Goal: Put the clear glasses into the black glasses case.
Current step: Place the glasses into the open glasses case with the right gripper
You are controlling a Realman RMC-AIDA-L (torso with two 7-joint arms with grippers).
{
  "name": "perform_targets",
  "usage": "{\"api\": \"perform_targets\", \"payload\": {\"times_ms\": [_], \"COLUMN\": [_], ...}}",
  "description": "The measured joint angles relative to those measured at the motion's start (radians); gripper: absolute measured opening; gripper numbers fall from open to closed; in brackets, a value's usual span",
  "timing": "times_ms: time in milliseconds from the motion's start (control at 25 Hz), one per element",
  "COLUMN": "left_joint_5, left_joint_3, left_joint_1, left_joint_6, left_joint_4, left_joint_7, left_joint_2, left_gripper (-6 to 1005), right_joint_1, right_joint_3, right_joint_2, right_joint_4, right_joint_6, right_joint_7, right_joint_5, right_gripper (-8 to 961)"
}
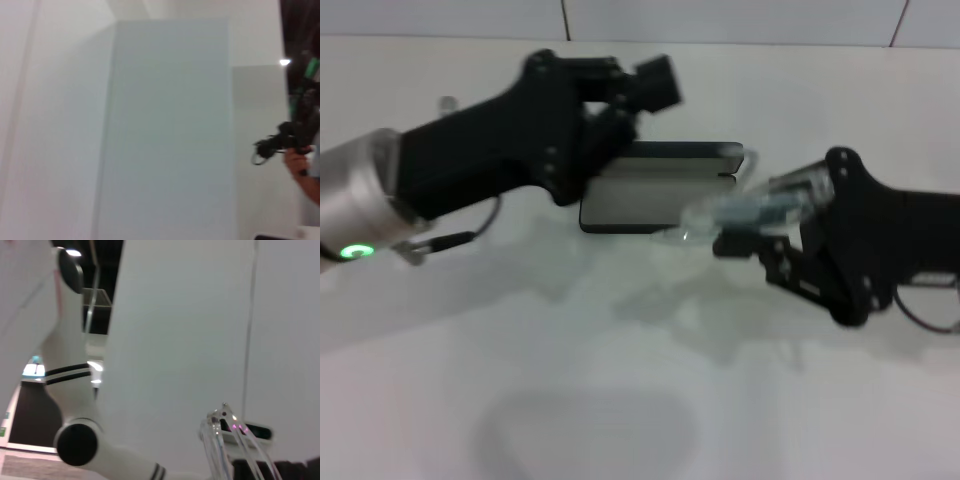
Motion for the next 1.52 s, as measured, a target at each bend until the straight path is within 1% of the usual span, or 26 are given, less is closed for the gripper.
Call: {"api": "perform_targets", "payload": {"times_ms": [120,200,280,360,440,480,520,560,640,680,760,800,840,920,1000,1040,1120,1240,1320,1440,1520], "left_joint_5": [0.006,0.009,0.012,0.014,0.015,0.016,0.017,0.018,0.026,0.034,0.061,0.074,0.098,0.134,0.158,0.162,0.164,0.165,0.169,0.173,0.175], "left_joint_3": [-0.041,-0.058,-0.068,-0.07,-0.072,-0.072,-0.072,-0.072,-0.072,-0.072,-0.073,-0.073,-0.073,-0.073,-0.073,-0.073,-0.073,-0.079,-0.088,-0.093,-0.094], "left_joint_1": [0.036,0.068,0.107,0.141,0.175,0.193,0.2,0.214,0.233,0.24,0.246,0.247,0.247,0.249,0.255,0.26,0.268,0.271,0.272,0.27,0.266], "left_joint_6": [0.001,0.004,0.005,0.005,0.005,0.005,0.006,0.006,0.006,0.006,0.007,0.007,0.008,0.01,0.014,0.017,0.018,0.018,0.018,0.019,0.019], "left_joint_4": [0.006,0.015,0.03,0.042,0.052,0.056,0.058,0.063,0.073,0.08,0.094,0.1,0.113,0.133,0.144,0.146,0.145,0.141,0.141,0.141,0.138], "left_joint_7": [-0.006,-0.009,-0.011,-0.012,-0.012,-0.012,-0.012,-0.012,-0.013,-0.014,-0.023,-0.028,-0.038,-0.05,-0.055,-0.055,-0.055,-0.055,-0.055,-0.055,-0.054], "left_joint_2": [0.011,0.025,0.041,0.05,0.055,0.056,0.056,0.057,0.058,0.058,0.058,0.058,0.056,0.054,0.052,0.052,0.051,0.051,0.05,0.048,0.048], "left_gripper": [59,59,59,59,59,59,59,59,59,59,59,59,59,59,59,59,59,59,59,59,59], "right_joint_1": [0.006,0.009,0.011,0.018,0.036,0.054,0.054,0.108,0.148,0.178,0.237,0.28,0.338,0.427,0.525,0.56,0.641,0.738,0.768,0.769,0.767], "right_joint_3": [0.067,0.117,0.173,0.214,0.226,0.226,0.226,0.222,0.215,0.202,0.16,0.138,0.126,0.122,0.117,0.106,0.056,-0.031,-0.085,-0.156,-0.173], "right_joint_2": [-0.008,-0.011,-0.013,-0.022,-0.033,-0.037,-0.037,-0.03,-0.015,-0.004,0.003,0.001,-0.001,-0.003,0.002,0.005,0.011,0.011,0.011,0.011,0.011], "right_joint_4": [-0.015,-0.026,-0.057,-0.13,-0.205,-0.256,-0.256,-0.368,-0.455,-0.51,-0.578,-0.594,-0.59,-0.555,-0.492,-0.469,-0.408,-0.305,-0.264,-0.235,-0.209], "right_joint_6": [0.044,0.054,0.094,0.179,0.246,0.275,0.275,0.294,0.295,0.295,0.295,0.29,0.271,0.239,0.218,0.217,0.224,0.25,0.292,0.367,0.404], "right_joint_7": [0.11,0.16,0.252,0.395,0.523,0.606,0.606,0.755,0.851,0.924,1.04,1.092,1.145,1.206,1.247,1.264,1.314,1.376,1.399,1.428,1.455], "right_joint_5": [-0.038,-0.066,-0.116,-0.216,-0.326,-0.411,-0.411,-0.597,-0.742,-0.853,-1.009,-1.076,-1.137,-1.208,-1.286,-1.321,-1.39,-1.421,-1.404,-1.37,-1.345], "right_gripper": [105,105,105,105,106,106,106,106,106,106,106,106,106,106,106,106,106,106,106,106,106]}}
